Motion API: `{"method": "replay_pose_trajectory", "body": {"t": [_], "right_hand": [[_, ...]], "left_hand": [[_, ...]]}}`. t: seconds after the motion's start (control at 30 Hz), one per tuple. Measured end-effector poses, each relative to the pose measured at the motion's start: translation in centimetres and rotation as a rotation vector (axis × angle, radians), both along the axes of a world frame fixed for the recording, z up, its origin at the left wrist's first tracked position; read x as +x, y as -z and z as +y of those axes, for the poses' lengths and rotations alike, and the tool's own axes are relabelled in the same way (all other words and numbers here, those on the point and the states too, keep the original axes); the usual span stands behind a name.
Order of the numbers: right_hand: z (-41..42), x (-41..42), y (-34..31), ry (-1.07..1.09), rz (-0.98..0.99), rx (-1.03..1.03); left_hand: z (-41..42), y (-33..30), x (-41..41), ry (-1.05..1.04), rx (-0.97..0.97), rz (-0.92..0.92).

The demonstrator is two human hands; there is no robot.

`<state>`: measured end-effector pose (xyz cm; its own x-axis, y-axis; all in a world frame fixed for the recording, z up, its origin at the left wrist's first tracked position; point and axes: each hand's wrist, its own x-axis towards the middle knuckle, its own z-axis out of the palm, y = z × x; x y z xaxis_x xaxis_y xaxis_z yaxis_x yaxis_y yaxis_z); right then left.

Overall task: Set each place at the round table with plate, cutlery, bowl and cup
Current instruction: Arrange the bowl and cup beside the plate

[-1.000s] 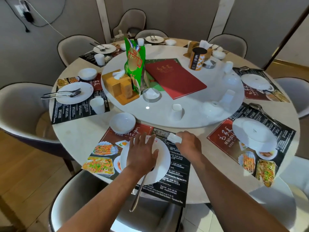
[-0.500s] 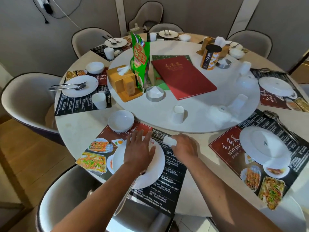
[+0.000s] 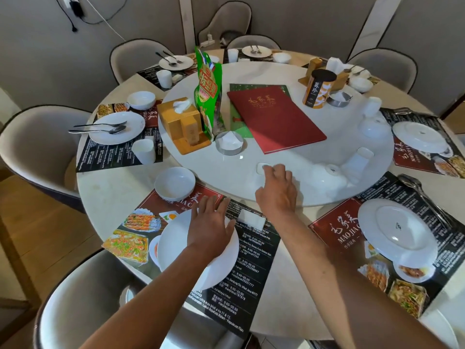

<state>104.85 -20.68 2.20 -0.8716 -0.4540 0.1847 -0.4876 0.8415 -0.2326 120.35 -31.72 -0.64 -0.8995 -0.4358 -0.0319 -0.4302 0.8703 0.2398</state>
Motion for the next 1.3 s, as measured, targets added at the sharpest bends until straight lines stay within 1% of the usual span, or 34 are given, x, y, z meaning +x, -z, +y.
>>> {"method": "replay_pose_trajectory", "body": {"t": [0.17,0.23,0.33,0.43,0.5,0.53,0.57,0.67,0.7,0.77,0.83,0.9,0.97,1.17,1.3], "right_hand": [[-1.9,-3.9,-1.2,-0.173,-0.023,0.400],[-2.1,-4.5,-1.3,-0.247,-0.046,0.466],[-1.7,-4.6,-1.4,-0.265,-0.039,0.462],[-0.6,-4.3,-1.4,-0.220,-0.007,0.404],[0.8,-4.0,-1.6,-0.175,-0.030,0.309],[1.6,-3.8,-1.6,-0.130,-0.066,0.216],[2.5,-3.5,-1.4,-0.064,-0.126,0.076],[5.4,-1.7,-0.1,0.181,-0.408,-0.470],[6.2,-0.9,0.4,0.236,-0.495,-0.601],[7.6,0.5,2.0,0.296,-0.646,-0.771],[8.5,1.9,3.5,0.322,-0.703,-0.873],[9.0,3.3,4.5,0.337,-0.712,-0.912],[9.5,4.5,5.0,0.339,-0.701,-0.894],[10.3,5.5,4.8,0.259,-0.614,-0.718],[10.0,5.4,4.9,0.212,-0.578,-0.634]], "left_hand": [[0.1,-0.2,-0.9,-0.004,-0.006,0.016],[0.2,-0.4,-1.0,-0.004,-0.009,0.019],[0.5,-0.6,-0.9,0.002,-0.011,0.028],[0.6,-0.6,-0.6,0.015,-0.006,0.030],[0.7,-0.5,-0.3,0.022,0.006,0.032],[0.8,-0.5,-0.2,0.025,0.012,0.037],[0.9,-0.5,-0.1,0.028,0.015,0.042],[1.4,-0.5,0.1,0.044,0.028,0.036],[1.6,-0.6,0.2,0.054,0.035,0.032],[2.0,-0.6,0.5,0.075,0.051,0.021],[2.4,-0.7,0.7,0.088,0.062,0.009],[2.7,-0.6,0.8,0.100,0.060,-0.001],[2.8,-0.4,1.0,0.114,0.047,0.000],[2.9,-0.7,1.5,0.132,0.007,-0.016],[2.8,-0.7,1.5,0.137,-0.004,-0.020]]}}
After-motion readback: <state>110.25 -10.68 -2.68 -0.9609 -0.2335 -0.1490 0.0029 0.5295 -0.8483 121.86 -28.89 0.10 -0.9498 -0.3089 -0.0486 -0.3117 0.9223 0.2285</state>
